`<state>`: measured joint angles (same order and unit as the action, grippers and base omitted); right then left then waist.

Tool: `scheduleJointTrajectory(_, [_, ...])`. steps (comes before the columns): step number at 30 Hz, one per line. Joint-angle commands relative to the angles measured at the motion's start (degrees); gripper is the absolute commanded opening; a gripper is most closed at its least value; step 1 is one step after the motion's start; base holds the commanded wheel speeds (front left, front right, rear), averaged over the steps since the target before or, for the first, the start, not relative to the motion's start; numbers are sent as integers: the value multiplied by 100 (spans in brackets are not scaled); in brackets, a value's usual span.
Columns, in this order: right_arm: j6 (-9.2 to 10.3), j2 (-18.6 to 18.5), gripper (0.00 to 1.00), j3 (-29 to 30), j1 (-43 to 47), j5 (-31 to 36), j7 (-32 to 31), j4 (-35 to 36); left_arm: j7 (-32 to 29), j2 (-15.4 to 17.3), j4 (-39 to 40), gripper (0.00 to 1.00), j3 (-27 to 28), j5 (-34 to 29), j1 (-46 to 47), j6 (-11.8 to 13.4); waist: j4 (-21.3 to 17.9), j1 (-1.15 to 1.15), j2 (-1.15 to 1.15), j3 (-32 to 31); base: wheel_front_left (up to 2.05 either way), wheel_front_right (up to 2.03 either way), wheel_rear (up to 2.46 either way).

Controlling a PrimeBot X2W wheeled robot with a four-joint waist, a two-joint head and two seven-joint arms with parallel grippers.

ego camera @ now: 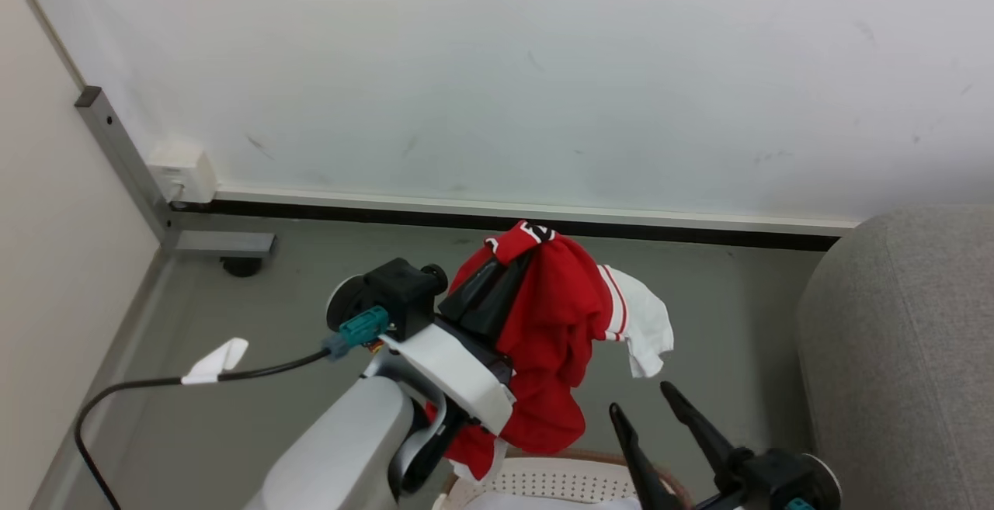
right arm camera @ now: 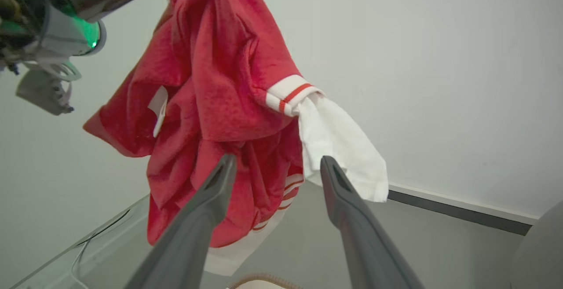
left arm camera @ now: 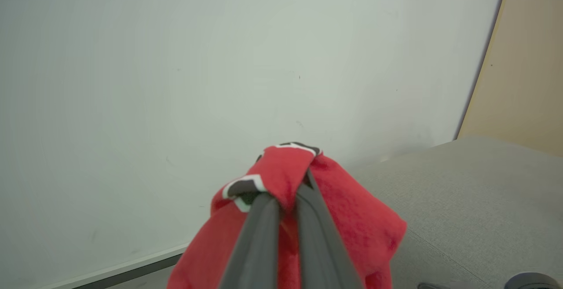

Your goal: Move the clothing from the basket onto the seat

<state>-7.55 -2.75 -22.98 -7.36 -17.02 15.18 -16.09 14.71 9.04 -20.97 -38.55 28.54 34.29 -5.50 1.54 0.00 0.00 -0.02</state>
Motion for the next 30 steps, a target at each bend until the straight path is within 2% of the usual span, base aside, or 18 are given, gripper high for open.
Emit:
scheduleJointTrajectory(1, [12,-25,100,-205,-149,-51,-4,-181,7,-39,43,0,-30,22,37,5,72,0,0,-16,0,0,0])
scheduleJointTrajectory(9, [12,-24,100,-904,-610,-438,-4,-1038,-96,-244,301,0,-453,-71,-45,-47,467,0,0,-80,0,0,0])
scheduleJointTrajectory(16, [12,-16,100,-894,-925,-522,-4,-1639,-236,-371,614,0,-813,-14,-223,-84,806,0,0,-149,0,0,0])
scheduleJointTrajectory(24, [12,-22,100,-904,-1127,-669,-5,-1801,-365,-404,892,0,-1045,57,-336,-79,1092,0,0,-161,0,0,0])
scheduleJointTrajectory(25, [12,-19,37,-910,-1106,-679,-5,-1780,-378,-381,906,0,-1041,65,-345,-60,1112,0,0,-160,0,0,0])
scheduleJointTrajectory(26, [12,-18,0,-907,-1095,-692,-4,-1714,-393,-356,915,0,-1032,80,-357,-43,1127,0,0,-159,0,0,0])
scheduleJointTrajectory(30, [12,-22,0,-839,-979,-666,-4,-1461,-384,-285,883,0,-948,124,-370,17,1140,0,0,-151,0,0,0])
